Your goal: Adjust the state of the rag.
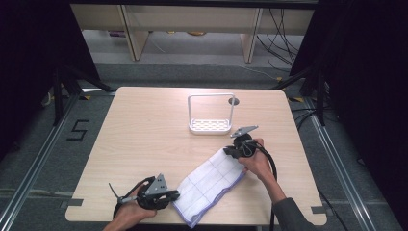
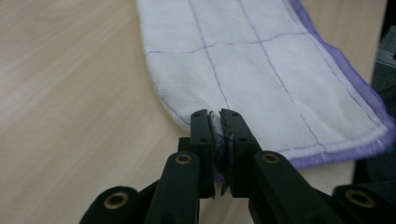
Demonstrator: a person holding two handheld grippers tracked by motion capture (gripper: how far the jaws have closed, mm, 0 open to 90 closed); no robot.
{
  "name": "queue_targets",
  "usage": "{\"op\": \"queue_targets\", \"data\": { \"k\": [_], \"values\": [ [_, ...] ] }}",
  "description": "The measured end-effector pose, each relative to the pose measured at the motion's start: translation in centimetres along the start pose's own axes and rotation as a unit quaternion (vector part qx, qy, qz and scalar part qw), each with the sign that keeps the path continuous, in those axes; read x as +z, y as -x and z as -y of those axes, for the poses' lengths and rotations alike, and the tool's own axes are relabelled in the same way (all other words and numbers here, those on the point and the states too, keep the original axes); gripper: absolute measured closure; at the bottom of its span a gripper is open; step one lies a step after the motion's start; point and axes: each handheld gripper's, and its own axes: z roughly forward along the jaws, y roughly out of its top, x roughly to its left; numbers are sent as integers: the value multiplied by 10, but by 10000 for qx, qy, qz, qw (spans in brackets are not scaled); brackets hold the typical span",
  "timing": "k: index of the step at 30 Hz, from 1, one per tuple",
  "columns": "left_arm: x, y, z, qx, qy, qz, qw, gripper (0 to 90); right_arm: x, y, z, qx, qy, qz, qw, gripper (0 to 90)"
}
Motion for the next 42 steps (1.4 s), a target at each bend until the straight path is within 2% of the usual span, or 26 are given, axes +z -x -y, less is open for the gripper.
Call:
{"op": "queue_targets", "data": {
  "k": [6, 7, 8, 9, 10, 11, 13, 14, 17, 20, 21, 22, 23, 24, 25, 26, 27, 30, 31, 32, 33, 34, 35, 36, 37, 42],
  "values": [
    [6, 21, -3, -15, 226, 85, 9997, 837, 20, -2, -28, -255, -82, -112, 9996, 840],
    [6, 23, -4, -24, 209, 82, 9997, 836, 23, -5, -33, -84, -140, -117, 9998, 840],
    [6, 23, -4, -24, 209, 82, 9997, 836, 23, -5, -33, -84, -140, -117, 9998, 840],
    [8, 25, -5, -3, 276, 115, 9996, 836, 27, -5, -37, -270, -52, -206, 9994, 839],
    [8, 28, -6, -91, 296, 72, 9995, 835, 29, -7, -43, -262, -149, -266, 9992, 839],
    [9, 28, -8, -20, 291, 46, 9996, 833, 36, -9, -51, -263, -223, -252, 9991, 839],
    [13, 32, -9, 36, 319, 16, 9995, 832, 43, -9, -55, -469, -98, -358, 9982, 838],
    [15, 33, -10, -12, 339, 63, 9994, 832, 46, -12, -57, -369, -188, -331, 9986, 838],
    [20, 37, -14, 37, 362, 80, 9993, 832, 57, -12, -64, -638, -185, -476, 9967, 836],
    [24, 40, -17, 59, 299, 127, 9995, 827, 60, -13, -66, -656, -255, -479, 9964, 830],
    [28, 42, -19, 158, 319, 128, 9993, 817, 64, -16, -68, -614, -341, -495, 9963, 788],
    [28, 42, -19, 158, 319, 128, 9993, 800, 64, -16, -68, -614, -341, -495, 9963, 788],
    [29, 44, -20, 58, 415, 284, 9987, 719, 65, -18, -69, -367, -306, -381, 9981, 570],
    [29, 44, -20, 58, 415, 284, 9987, 640, 65, -18, -69, -367, -306, -381, 9981, 570],
    [27, 45, -22, 160, 256, 336, 9990, 640, 63, -19, -70, -227, -426, -303, 9984, 511],
    [25, 46, -22, 135, 198, 432, 9988, 522, 60, -18, -70, -144, -411, -252, 9987, 476],
    [21, 46, -24, 119, 386, 506, 9979, 407, 47, -16, -68, -28, -238, -21, 9997, 422],
    [16, 35, -32, -50, 575, 310, 9979, 319, 26, -10, -63, 180, -90, 121, 9997, 382],
    [16, 35, -32, -50, 575, 310, 9979, 319, 26, -10, -63, 180, -90, 121, 9997, 382],
    [13, 26, -36, -147, 624, 251, 9976, 319, 19, -7, -59, 186, -40, 163, 9997, 380],
    [11, 13, -41, -363, 695, 43, 9969, 316, 7, -3, -50, 297, 16, 252, 9992, 380],
    [11, 13, -41, -363, 695, 43, 9969, 315, 7, -3, -50, 297, 16, 252, 9992, 380],
    [10, -5, -48, -477, 788, -168, 9956, 314, 0, 0, -37, 318, 37, 339, 9989, 375],
    [10, -16, -51, -505, 717, -292, 9957, 314, -2, 1, -34, 403, -9, 323, 9987, 375],
    [10, -16, -51, -505, 717, -292, 9957, 314, -2, 1, -34, 403, -9, 323, 9987, 375],
    [24, -60, -64, -928, 688, -592, 9915, 313, -10, 9, -18, 608, -16, 403, 9973, 378]
  ]
}}
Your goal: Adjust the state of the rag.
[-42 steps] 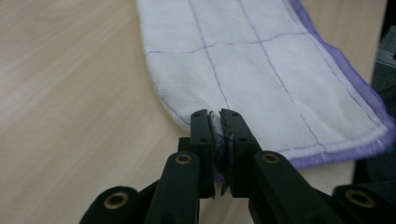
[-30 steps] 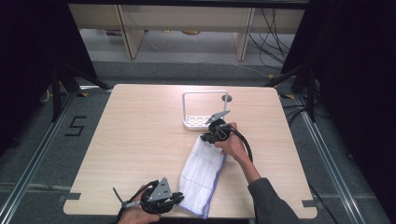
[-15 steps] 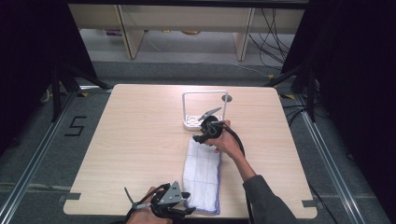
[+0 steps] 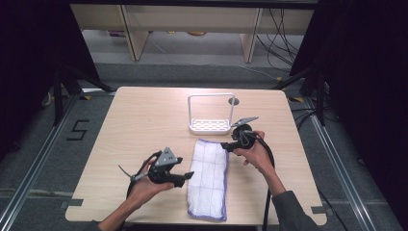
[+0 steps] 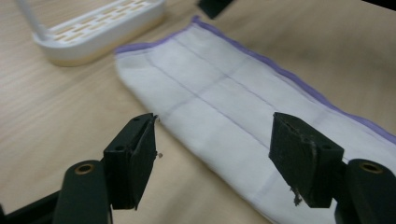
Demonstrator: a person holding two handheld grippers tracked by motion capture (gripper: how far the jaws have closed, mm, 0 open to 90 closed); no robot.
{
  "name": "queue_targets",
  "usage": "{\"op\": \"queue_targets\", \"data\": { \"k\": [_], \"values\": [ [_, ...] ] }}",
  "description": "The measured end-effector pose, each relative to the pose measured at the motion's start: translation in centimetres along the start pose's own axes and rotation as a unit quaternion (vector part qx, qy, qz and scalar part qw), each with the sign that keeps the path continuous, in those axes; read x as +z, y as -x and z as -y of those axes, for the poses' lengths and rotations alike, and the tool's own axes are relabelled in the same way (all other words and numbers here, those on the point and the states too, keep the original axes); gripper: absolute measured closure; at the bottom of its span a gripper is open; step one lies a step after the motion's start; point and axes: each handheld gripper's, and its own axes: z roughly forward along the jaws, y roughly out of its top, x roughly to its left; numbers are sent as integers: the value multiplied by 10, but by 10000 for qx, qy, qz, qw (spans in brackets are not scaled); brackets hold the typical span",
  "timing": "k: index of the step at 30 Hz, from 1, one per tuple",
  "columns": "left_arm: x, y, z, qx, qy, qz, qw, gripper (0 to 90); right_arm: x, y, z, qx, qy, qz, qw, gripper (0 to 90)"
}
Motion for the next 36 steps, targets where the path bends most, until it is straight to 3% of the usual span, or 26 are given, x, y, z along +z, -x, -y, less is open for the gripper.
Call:
{"op": "queue_targets", "data": {
  "k": [1, 3, 4, 7, 11, 12, 16, 19, 21, 26, 31, 36],
  "values": [
    [4, -7, -4, 60, -76, -39, 9999, 313, 0, 2, 2, 9, -39, 35, 10000, 376],
    [11, -16, -9, -37, -45, -172, 9998, 317, -1, 4, 4, 42, -8, 1, 10000, 375],
    [16, -21, -12, -24, -144, -94, 9998, 321, -3, 3, 5, 181, -46, 30, 9998, 375],
    [29, -35, -18, -12, -168, -237, 9996, 317, -2, 1, 8, 160, -150, 61, 9997, 368],
    [44, -49, -22, -219, -227, -313, 9990, 321, 0, 0, 10, 62, -151, 74, 9998, 368],
    [48, -51, -23, -212, -246, -314, 9990, 322, 0, -2, 10, 207, -168, 66, 9996, 369],
    [62, -54, -28, -287, -360, -258, 9986, 331, 6, -3, 10, 123, -207, 73, 9997, 374],
    [68, -54, -30, -337, -311, -129, 9989, 360, 10, -5, 10, 52, -267, 92, 9996, 383],
    [72, -55, -30, -254, -383, -130, 9989, 371, 14, -5, 11, 39, -211, 124, 9997, 386],
    [79, -59, -31, -383, -375, -159, 9984, 412, 17, -6, 10, 44, -325, 94, 9994, 424],
    [87, -56, -34, -285, -305, -109, 9991, 461, 18, -8, 9, -14, -307, 106, 9995, 454],
    [99, -52, -37, -158, -512, -113, 9985, 525, 20, -9, 10, -7, -354, 132, 9993, 459]
  ]
}}
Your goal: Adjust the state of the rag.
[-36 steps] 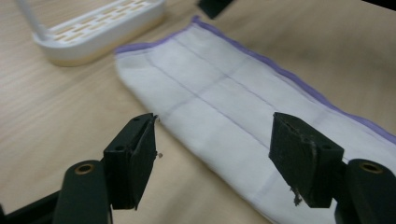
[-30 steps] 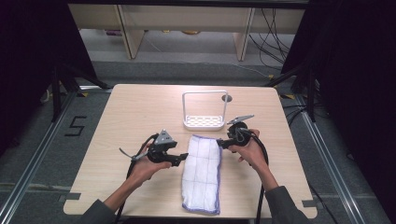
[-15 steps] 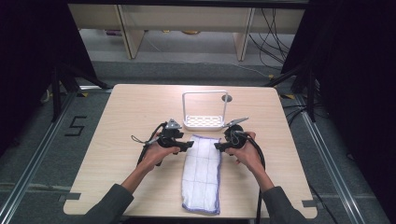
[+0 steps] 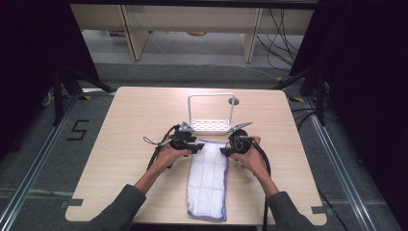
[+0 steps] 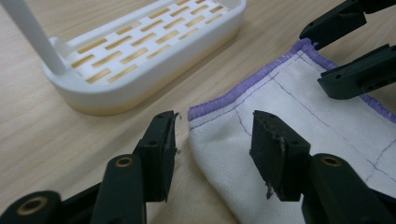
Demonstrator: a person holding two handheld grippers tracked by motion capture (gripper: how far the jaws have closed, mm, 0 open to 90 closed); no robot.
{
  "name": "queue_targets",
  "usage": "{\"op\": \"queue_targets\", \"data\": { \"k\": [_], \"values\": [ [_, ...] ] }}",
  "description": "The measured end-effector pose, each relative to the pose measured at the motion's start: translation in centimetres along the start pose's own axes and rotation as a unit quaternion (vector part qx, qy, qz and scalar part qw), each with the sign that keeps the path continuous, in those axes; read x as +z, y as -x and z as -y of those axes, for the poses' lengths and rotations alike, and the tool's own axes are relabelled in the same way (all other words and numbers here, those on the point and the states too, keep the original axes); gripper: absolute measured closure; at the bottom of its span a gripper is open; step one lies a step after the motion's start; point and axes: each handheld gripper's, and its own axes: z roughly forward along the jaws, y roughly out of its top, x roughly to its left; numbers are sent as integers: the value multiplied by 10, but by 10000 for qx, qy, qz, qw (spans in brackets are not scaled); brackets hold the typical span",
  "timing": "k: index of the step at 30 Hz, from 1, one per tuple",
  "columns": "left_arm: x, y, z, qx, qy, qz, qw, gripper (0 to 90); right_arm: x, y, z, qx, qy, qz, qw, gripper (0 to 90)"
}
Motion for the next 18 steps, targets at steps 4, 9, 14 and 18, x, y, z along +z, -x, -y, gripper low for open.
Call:
{"op": "queue_targets", "data": {
  "k": [4, 9, 14, 18],
  "values": [
    [3, -1, 1, 195, -3, -33, 9998, 710, 3, 0, 1, -93, 59, 48, 9999, 474],
    [0, -1, 4, 256, 58, -33, 9996, 829, 6, -3, 2, -174, 42, 0, 9998, 549],
    [-3, 0, 8, 276, 111, -91, 9995, 840, 9, -3, 1, -87, 91, -140, 9998, 640],
    [-7, -1, 10, 310, 143, -98, 9994, 842, 13, -2, 1, 11, 103, -271, 9996, 674]
  ]
}}
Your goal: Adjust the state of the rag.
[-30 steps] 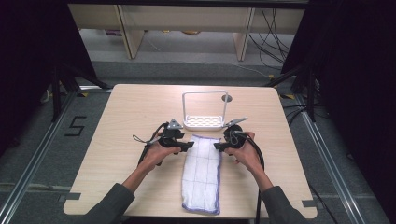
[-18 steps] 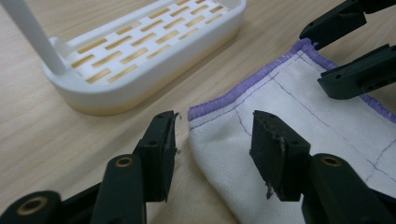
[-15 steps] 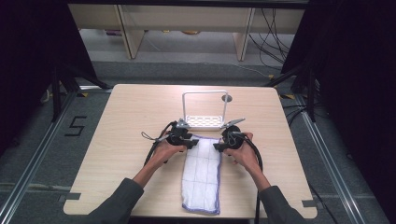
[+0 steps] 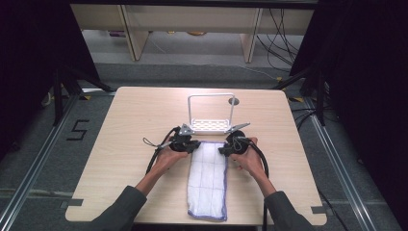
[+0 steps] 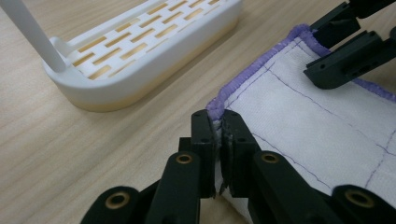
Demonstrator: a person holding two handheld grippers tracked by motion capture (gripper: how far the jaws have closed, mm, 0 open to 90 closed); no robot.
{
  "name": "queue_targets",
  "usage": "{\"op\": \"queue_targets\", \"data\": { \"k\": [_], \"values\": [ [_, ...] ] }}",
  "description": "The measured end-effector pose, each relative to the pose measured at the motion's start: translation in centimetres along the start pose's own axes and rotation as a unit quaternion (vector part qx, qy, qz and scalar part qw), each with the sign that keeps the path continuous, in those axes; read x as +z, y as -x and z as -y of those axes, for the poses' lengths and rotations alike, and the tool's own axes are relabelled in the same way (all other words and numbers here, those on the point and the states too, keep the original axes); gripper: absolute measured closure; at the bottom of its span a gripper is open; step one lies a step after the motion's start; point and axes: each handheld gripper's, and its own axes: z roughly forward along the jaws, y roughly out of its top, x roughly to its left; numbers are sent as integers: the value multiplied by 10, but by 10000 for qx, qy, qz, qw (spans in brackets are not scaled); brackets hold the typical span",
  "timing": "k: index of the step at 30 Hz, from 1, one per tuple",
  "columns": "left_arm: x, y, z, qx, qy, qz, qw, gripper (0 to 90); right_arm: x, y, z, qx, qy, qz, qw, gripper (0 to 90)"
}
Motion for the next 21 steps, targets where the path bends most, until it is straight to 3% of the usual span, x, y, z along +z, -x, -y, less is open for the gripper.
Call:
{"op": "queue_targets", "data": {
  "k": [2, 6, 7, 13, 15, 17, 18, 21],
  "values": [
    [-2, -1, 2, 4, 2, 41, 10000, 841, -1, 0, -1, 20, -39, -45, 10000, 713],
    [-4, -3, 5, -32, 61, 39, 10000, 838, 3, -3, -1, -203, 55, -149, 9997, 807],
    [-5, -3, 6, -17, 37, 44, 10000, 838, 0, -4, -3, -163, -37, -200, 9997, 819],
    [-16, -6, 6, 13, 106, 70, 9999, 844, 0, -8, -5, -290, 204, -213, 9991, 835],
    [-20, -7, 5, 39, 143, 62, 9999, 845, -1, -9, -6, -263, 169, -58, 9995, 836],
    [-23, -6, 4, -14, 211, 86, 9997, 846, -6, -13, -7, -226, 97, -167, 9996, 836],
    [-24, -6, 4, -8, 240, 86, 9997, 846, -7, -12, -7, -320, 186, -201, 9991, 836],
    [-27, -5, 2, -8, 297, 102, 9995, 847, -11, -12, -7, -297, 271, -293, 9988, 836]
  ]
}}
